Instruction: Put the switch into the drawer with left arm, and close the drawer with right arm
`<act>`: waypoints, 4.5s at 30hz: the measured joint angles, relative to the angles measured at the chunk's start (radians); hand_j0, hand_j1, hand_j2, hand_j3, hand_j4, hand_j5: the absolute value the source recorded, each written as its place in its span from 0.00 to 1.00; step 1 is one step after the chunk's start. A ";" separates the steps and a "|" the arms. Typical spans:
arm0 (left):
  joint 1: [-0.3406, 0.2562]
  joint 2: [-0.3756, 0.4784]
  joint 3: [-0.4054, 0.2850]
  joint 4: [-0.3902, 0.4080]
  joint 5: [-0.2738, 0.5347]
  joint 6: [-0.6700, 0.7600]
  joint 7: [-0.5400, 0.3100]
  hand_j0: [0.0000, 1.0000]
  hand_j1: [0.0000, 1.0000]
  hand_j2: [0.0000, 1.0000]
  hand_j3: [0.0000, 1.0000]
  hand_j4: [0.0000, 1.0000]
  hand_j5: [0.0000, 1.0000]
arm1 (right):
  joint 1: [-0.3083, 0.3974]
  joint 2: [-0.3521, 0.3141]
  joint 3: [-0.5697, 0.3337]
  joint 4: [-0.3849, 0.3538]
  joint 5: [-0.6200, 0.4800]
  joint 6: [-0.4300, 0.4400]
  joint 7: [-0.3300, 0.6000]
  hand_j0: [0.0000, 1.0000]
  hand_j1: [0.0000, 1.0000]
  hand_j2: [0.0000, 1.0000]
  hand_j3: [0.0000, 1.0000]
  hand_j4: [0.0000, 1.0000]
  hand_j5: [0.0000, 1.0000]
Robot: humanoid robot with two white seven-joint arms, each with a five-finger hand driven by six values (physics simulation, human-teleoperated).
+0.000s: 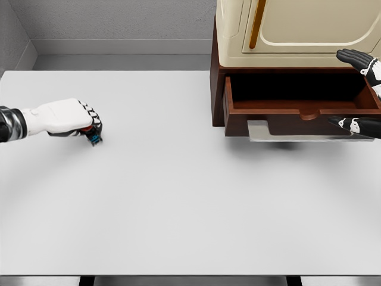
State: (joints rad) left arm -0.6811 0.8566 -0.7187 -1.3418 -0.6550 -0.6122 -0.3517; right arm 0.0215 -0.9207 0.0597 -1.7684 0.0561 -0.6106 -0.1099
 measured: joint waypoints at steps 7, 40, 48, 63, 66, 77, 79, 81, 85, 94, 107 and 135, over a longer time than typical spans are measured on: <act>-0.015 0.000 0.003 -0.001 0.011 0.000 0.000 0.50 0.50 0.50 0.50 0.50 0.50 | 0.002 0.000 -0.001 0.000 0.000 0.000 0.000 1.00 1.00 1.00 1.00 1.00 1.00; -0.166 -0.073 0.000 -0.067 0.080 0.000 0.000 0.50 0.50 0.50 0.50 0.50 0.50 | 0.011 0.000 -0.007 0.001 -0.002 0.000 -0.002 1.00 1.00 1.00 1.00 1.00 1.00; -0.198 -0.106 -0.001 -0.099 0.081 0.000 0.000 0.50 0.50 0.50 0.50 0.50 0.50 | 0.012 0.000 -0.007 0.001 -0.002 0.000 -0.001 1.00 1.00 1.00 1.00 1.00 1.00; -0.225 -0.176 -0.002 -0.152 0.079 -0.001 -0.001 0.50 0.50 0.50 0.50 0.50 0.50 | 0.012 0.000 -0.007 0.000 -0.002 0.000 -0.002 1.00 1.00 1.00 1.00 1.00 1.00; -0.225 -0.180 -0.002 -0.184 0.079 -0.001 -0.001 0.50 0.50 0.50 0.50 0.50 0.50 | 0.012 0.000 -0.007 0.000 -0.002 0.000 -0.002 1.00 1.00 1.00 1.00 1.00 1.00; -0.242 -0.228 -0.003 -0.225 0.077 0.000 0.000 0.50 0.50 0.50 0.50 0.50 0.50 | 0.012 0.000 -0.007 0.000 -0.002 0.000 -0.002 1.00 1.00 1.00 1.00 1.00 1.00; -0.250 -0.242 -0.004 -0.225 0.076 0.000 -0.001 0.50 0.50 0.50 0.50 0.50 0.50 | 0.012 0.000 -0.007 0.001 -0.002 0.000 -0.002 1.00 1.00 1.00 1.00 1.00 1.00; -0.253 -0.253 -0.004 -0.226 0.076 0.000 -0.001 0.50 0.50 0.50 0.50 0.50 0.50 | 0.012 0.000 -0.007 0.001 -0.002 0.000 -0.002 1.00 1.00 1.00 1.00 1.00 1.00; -0.264 -0.274 -0.005 -0.226 0.075 0.000 -0.001 0.50 0.50 0.50 0.50 0.50 0.50 | 0.012 0.000 -0.007 0.001 -0.002 0.000 -0.002 1.00 1.00 1.00 1.00 1.00 1.00; -0.281 -0.324 -0.005 -0.226 0.076 0.000 -0.001 0.50 0.50 0.50 0.50 0.50 0.50 | 0.012 0.000 -0.007 0.001 -0.002 0.000 -0.002 1.00 1.00 1.00 1.00 1.00 1.00; -0.321 -0.424 -0.026 -0.217 0.068 0.000 -0.012 0.50 0.50 0.50 0.50 0.50 0.50 | 0.014 0.000 -0.007 0.001 -0.002 0.000 -0.002 1.00 1.00 1.00 1.00 1.00 1.00; -0.373 -0.609 -0.026 -0.123 0.052 -0.001 -0.061 1.00 1.00 1.00 1.00 1.00 1.00 | 0.014 0.000 -0.006 0.001 -0.002 0.000 -0.002 1.00 1.00 1.00 1.00 1.00 1.00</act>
State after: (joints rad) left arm -1.0538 0.2476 -0.7443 -1.4645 -0.6026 -0.6129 -0.4131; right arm 0.0353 -0.9207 0.0533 -1.7669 0.0545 -0.6106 -0.1114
